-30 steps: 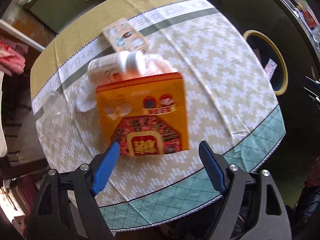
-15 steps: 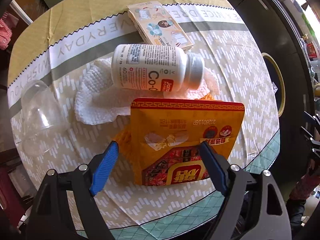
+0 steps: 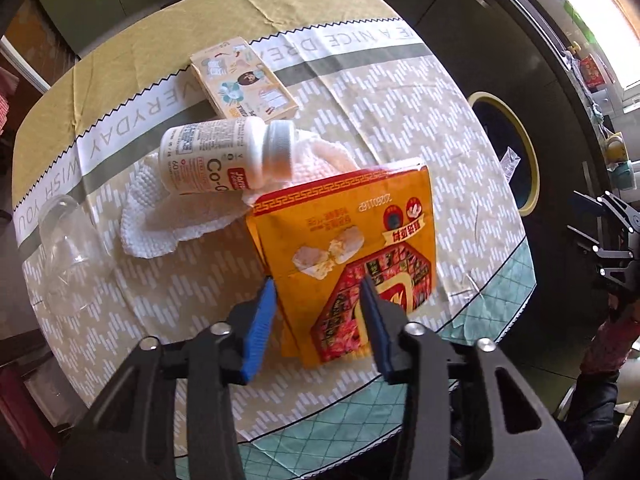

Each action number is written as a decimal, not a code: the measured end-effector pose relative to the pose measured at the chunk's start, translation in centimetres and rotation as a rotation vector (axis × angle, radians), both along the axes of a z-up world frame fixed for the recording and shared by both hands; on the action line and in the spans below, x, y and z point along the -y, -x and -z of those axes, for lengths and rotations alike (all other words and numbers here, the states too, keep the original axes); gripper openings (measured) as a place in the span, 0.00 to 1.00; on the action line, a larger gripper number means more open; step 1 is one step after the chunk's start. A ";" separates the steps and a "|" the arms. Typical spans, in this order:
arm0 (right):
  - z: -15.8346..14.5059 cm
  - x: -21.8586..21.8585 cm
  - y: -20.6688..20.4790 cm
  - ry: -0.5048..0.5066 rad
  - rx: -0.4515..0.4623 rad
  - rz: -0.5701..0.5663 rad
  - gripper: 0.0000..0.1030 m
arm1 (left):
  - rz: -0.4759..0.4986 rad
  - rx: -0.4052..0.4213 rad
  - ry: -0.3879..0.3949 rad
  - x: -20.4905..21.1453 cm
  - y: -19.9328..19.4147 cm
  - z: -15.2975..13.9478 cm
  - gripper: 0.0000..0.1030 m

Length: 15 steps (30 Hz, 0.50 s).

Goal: Collect trash
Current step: 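Move the left tool toward the orange snack bag on the table, then grasp the orange snack bag with the left tool while the right tool grasps the tape box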

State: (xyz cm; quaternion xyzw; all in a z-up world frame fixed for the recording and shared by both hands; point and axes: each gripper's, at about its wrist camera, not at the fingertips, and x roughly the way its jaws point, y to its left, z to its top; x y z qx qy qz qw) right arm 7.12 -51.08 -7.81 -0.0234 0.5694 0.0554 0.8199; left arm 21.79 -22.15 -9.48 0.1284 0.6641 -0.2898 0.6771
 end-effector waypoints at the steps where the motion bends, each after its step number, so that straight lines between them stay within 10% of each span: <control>1: -0.1 0.0 0.1 0.001 0.003 0.001 0.55 | 0.004 -0.004 0.002 0.3 0.3 0.0 0.27; 15: -0.8 1.6 0.0 0.016 0.025 0.025 0.55 | 0.026 0.108 0.095 2.8 3.0 -4.0 0.01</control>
